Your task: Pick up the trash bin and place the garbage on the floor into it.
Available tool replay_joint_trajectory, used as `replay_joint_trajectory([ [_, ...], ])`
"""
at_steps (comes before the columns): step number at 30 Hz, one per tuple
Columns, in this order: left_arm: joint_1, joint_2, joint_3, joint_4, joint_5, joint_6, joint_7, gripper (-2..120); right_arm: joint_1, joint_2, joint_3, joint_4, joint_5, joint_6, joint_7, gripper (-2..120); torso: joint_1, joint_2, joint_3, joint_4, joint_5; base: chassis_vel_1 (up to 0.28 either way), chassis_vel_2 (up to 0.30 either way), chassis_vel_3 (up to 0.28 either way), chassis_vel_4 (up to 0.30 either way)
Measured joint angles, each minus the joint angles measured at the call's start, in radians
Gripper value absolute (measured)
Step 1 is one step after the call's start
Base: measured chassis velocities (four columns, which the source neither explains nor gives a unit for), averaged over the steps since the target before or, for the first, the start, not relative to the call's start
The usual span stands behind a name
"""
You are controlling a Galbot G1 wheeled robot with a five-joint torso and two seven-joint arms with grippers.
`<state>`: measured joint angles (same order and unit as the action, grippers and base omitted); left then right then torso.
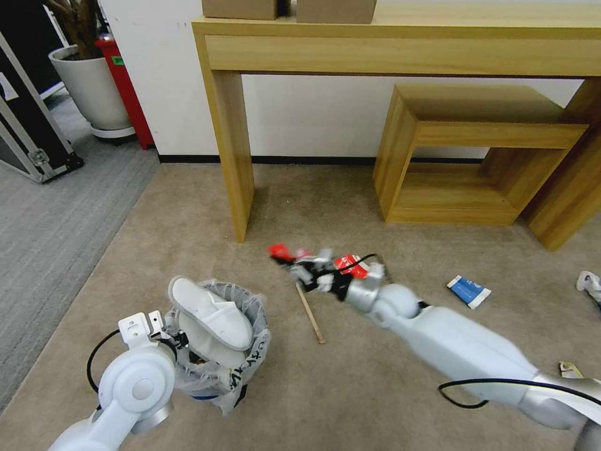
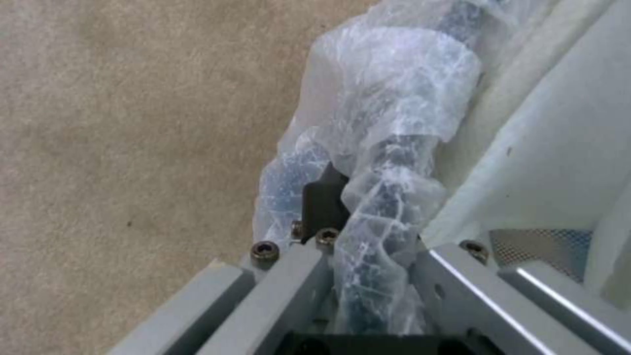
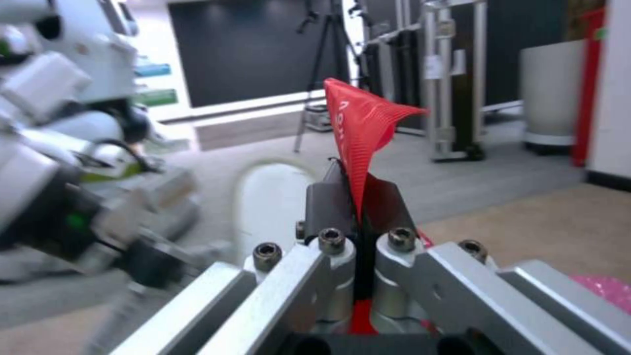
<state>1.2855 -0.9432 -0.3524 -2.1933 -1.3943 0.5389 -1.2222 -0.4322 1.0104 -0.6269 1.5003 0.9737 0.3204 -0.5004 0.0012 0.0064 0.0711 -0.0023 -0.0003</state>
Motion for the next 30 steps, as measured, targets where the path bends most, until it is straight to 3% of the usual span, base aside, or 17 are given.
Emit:
replay_joint_trajectory([
  [11,-0.054,-0.006,0.02,0.0,-0.032,-0.01,-0.012,0,0.117,0.06,-0.121,0.077,0.106,-0.038,0.055,0,0.0,0.0,0.0,-0.0002,0.0,0.0,0.0,0.0,0.0],
  [21,-0.056,-0.013,0.025,0.002,-0.03,-0.016,-0.01,0,0.128,0.14,-0.195,0.093,0.162,-0.049,0.094,0,0.0,0.0,0.0,0.0001,0.0001,0.0,0.0,0.0,0.0],
  [30,-0.072,-0.026,0.03,0.003,-0.032,-0.021,-0.009,0,0.078,0.116,-0.189,0.103,0.15,-0.049,0.109,0,0.0,0.0,0.0,-0.0002,0.0003,0.0,0.0,0.0,0.0],
])
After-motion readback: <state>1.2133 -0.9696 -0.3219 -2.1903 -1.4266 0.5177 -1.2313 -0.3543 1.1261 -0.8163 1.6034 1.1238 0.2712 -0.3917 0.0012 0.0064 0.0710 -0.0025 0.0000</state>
